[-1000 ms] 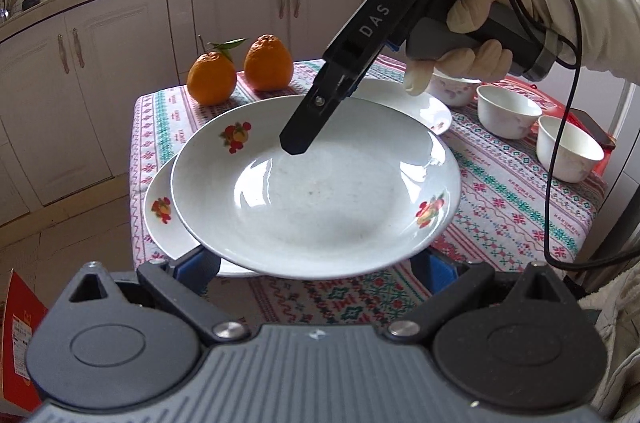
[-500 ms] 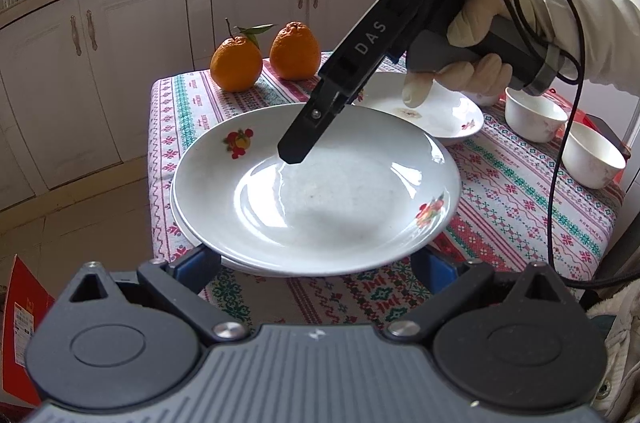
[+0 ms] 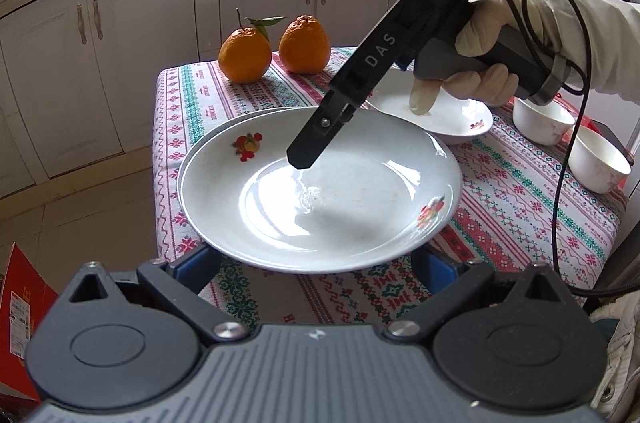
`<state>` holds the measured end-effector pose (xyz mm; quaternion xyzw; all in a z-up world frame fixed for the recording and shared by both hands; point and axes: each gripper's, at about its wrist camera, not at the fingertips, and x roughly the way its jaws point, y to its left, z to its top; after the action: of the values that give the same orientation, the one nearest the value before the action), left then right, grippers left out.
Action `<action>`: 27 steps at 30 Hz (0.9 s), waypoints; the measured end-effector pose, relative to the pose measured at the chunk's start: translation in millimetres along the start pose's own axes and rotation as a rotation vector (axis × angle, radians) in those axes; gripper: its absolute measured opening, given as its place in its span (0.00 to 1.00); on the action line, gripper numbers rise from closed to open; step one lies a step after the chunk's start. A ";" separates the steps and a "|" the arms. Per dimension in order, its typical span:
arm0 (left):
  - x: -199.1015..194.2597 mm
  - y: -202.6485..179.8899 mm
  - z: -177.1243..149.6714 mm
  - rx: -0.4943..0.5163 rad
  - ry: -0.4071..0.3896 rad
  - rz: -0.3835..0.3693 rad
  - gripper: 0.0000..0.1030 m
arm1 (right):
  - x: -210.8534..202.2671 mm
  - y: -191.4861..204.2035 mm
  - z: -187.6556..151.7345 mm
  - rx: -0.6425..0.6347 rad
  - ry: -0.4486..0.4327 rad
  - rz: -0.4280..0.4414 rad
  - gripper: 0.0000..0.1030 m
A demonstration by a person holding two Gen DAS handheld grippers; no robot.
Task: Organize plates and bowls
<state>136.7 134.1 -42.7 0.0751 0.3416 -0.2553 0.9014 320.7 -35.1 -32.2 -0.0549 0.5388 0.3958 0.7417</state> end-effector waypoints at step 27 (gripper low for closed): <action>7.6 8.4 -0.5 -0.010 0.010 -0.007 0.98 | -18.4 -1.3 -12.3 0.030 -0.017 0.005 0.89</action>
<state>145.6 138.4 -48.4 0.0708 0.3478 -0.2565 0.8990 310.3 -51.9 -22.3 -0.0390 0.5383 0.3902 0.7460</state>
